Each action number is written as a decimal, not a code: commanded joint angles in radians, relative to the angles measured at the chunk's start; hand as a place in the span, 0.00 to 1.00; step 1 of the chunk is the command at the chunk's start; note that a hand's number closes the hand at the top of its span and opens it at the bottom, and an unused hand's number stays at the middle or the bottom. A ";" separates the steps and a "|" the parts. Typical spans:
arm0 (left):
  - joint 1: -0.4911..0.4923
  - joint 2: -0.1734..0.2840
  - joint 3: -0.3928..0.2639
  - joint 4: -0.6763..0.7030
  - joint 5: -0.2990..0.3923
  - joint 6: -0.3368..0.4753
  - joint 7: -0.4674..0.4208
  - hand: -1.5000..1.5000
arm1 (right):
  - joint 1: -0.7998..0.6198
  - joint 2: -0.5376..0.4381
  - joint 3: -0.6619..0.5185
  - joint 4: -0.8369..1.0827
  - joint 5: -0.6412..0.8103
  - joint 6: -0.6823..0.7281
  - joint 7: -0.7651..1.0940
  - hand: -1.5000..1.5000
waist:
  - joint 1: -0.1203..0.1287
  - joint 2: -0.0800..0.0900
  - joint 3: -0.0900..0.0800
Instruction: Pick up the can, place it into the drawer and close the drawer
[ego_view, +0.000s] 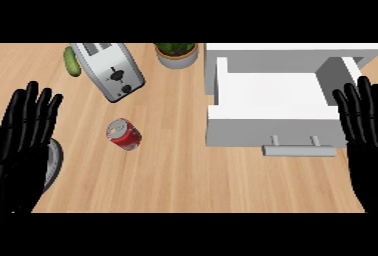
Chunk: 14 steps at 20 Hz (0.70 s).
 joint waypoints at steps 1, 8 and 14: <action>-0.041 -0.019 0.030 -0.013 -0.086 0.101 0.070 0.00 | 0.030 0.013 0.005 -0.022 -0.017 0.009 -0.009 0.00 | -0.017 -0.011 -0.021; 0.107 -0.085 0.108 0.047 -0.232 0.620 0.242 0.00 | 0.088 0.031 -0.075 0.076 -0.022 -0.064 0.088 0.00 | 0.002 -0.001 -0.022; 0.093 -0.085 -0.161 0.045 -0.492 0.979 0.479 0.00 | 0.076 0.021 -0.062 0.046 -0.025 -0.066 0.181 0.00 | -0.026 -0.010 -0.018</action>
